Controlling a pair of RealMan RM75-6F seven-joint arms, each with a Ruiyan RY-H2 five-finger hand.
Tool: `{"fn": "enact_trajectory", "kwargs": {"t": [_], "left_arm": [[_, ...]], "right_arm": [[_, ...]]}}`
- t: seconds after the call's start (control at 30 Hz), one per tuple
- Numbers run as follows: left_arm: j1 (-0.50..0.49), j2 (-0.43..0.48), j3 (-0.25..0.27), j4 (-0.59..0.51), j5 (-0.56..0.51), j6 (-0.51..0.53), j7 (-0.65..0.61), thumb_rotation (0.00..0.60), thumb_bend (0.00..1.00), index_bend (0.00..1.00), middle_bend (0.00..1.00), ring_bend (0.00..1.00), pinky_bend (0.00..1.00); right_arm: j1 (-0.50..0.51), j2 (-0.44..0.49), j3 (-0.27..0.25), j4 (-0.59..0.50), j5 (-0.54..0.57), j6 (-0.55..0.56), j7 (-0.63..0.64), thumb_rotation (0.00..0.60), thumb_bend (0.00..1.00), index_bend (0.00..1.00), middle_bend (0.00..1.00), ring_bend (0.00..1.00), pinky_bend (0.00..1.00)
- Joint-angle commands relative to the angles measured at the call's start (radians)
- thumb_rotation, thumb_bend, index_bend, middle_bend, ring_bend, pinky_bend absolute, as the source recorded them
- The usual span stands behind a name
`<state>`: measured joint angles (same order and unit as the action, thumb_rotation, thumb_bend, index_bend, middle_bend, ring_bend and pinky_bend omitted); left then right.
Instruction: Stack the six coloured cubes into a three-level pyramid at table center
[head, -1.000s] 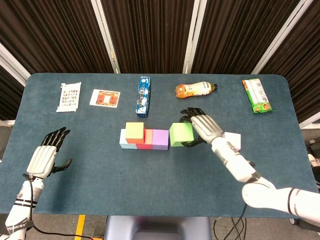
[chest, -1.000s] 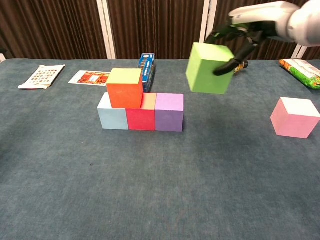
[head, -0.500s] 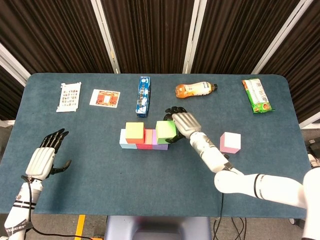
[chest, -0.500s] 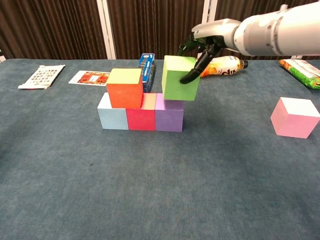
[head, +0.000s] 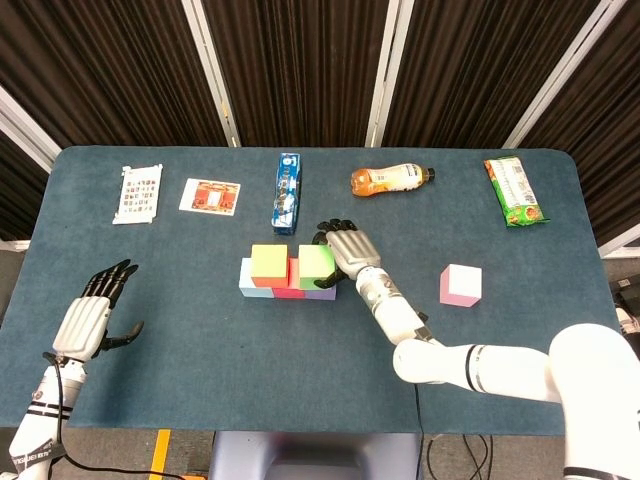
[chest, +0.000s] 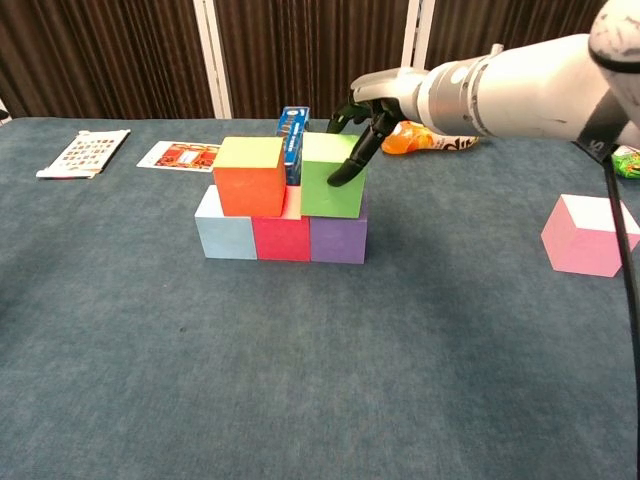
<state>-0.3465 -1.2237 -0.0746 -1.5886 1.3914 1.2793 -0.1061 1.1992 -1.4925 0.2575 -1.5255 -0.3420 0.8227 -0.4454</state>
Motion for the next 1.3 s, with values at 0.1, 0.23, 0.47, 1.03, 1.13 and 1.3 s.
{"fn": "enact_trajectory", "kwargs": {"t": [0.1, 0.23, 0.47, 1.03, 1.13, 1.3], "left_arm": [[0.003, -0.001, -0.001, 0.006, 0.002, -0.003, -0.005, 0.6, 0.33, 0.05, 0.0, 0.0, 0.08], [0.004, -0.001, -0.003, 0.01, 0.006, -0.006, -0.008, 0.6, 0.33, 0.05, 0.0, 0.0, 0.08], [0.004, 0.001, -0.006, 0.01, 0.007, -0.015, -0.018, 0.6, 0.33, 0.05, 0.0, 0.0, 0.08], [0.01, -0.008, -0.008, 0.033, 0.014, -0.021, -0.043, 0.6, 0.33, 0.05, 0.0, 0.0, 0.08], [0.011, -0.01, -0.009, 0.036, 0.014, -0.023, -0.047, 0.6, 0.33, 0.05, 0.0, 0.0, 0.08], [0.012, -0.013, -0.009, 0.041, 0.013, -0.025, -0.051, 0.6, 0.33, 0.05, 0.0, 0.0, 0.08]], "right_arm": [[0.011, -0.011, 0.002, 0.01, 0.015, 0.013, -0.01, 0.6, 0.3, 0.44, 0.2, 0.07, 0.09], [0.017, -0.013, 0.004, 0.012, 0.023, 0.016, -0.014, 0.6, 0.29, 0.43, 0.2, 0.07, 0.09], [0.024, -0.019, 0.003, 0.01, 0.03, 0.02, -0.023, 0.6, 0.29, 0.43, 0.2, 0.07, 0.09], [0.041, -0.039, 0.006, 0.014, 0.058, 0.042, -0.052, 0.6, 0.3, 0.42, 0.2, 0.07, 0.09], [0.044, -0.045, 0.005, 0.022, 0.063, 0.043, -0.057, 0.6, 0.3, 0.41, 0.2, 0.07, 0.09], [0.047, -0.056, 0.005, 0.033, 0.068, 0.042, -0.062, 0.6, 0.3, 0.4, 0.2, 0.07, 0.08]]}}
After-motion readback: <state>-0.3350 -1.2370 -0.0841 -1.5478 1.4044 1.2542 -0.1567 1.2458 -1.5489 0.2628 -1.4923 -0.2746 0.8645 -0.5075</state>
